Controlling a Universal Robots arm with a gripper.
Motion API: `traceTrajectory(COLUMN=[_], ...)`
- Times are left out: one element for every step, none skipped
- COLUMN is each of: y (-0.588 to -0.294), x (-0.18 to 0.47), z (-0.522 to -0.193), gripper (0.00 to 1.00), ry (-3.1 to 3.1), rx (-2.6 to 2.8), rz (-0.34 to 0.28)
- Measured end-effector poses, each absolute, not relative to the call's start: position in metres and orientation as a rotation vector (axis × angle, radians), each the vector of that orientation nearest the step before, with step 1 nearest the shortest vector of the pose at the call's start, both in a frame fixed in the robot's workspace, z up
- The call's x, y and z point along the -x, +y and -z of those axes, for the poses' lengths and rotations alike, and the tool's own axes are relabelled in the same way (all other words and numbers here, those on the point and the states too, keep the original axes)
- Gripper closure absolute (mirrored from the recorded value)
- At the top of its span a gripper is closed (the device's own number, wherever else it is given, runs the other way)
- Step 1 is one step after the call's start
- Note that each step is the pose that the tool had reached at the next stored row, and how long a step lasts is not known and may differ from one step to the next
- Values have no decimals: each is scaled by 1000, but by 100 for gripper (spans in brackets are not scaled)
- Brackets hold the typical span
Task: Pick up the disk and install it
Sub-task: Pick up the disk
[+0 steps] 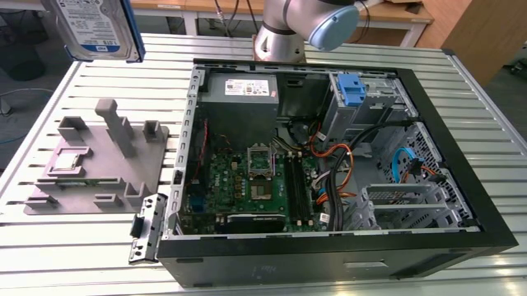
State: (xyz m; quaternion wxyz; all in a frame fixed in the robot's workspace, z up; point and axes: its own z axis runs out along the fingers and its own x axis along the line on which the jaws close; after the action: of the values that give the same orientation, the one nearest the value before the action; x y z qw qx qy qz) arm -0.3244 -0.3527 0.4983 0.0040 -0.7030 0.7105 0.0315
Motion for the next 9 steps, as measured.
traceTrajectory(y=[-353, -353, -353, -353, -353, -353, -353, -353, -353], x=[323, 322, 321, 319, 318, 317, 316, 315, 313], z=[-498, -498, -498, -498, -498, -498, -498, -498, -498], gripper=[65, 65, 65, 65, 65, 65, 65, 65, 65], ry=[2226, 2226, 2226, 2226, 2226, 2227, 2226, 2226, 2226], rx=[2203, 2203, 2203, 2203, 2203, 2203, 2203, 2203, 2203], rz=[-99, -99, -99, -99, -99, -99, -99, -99, -99])
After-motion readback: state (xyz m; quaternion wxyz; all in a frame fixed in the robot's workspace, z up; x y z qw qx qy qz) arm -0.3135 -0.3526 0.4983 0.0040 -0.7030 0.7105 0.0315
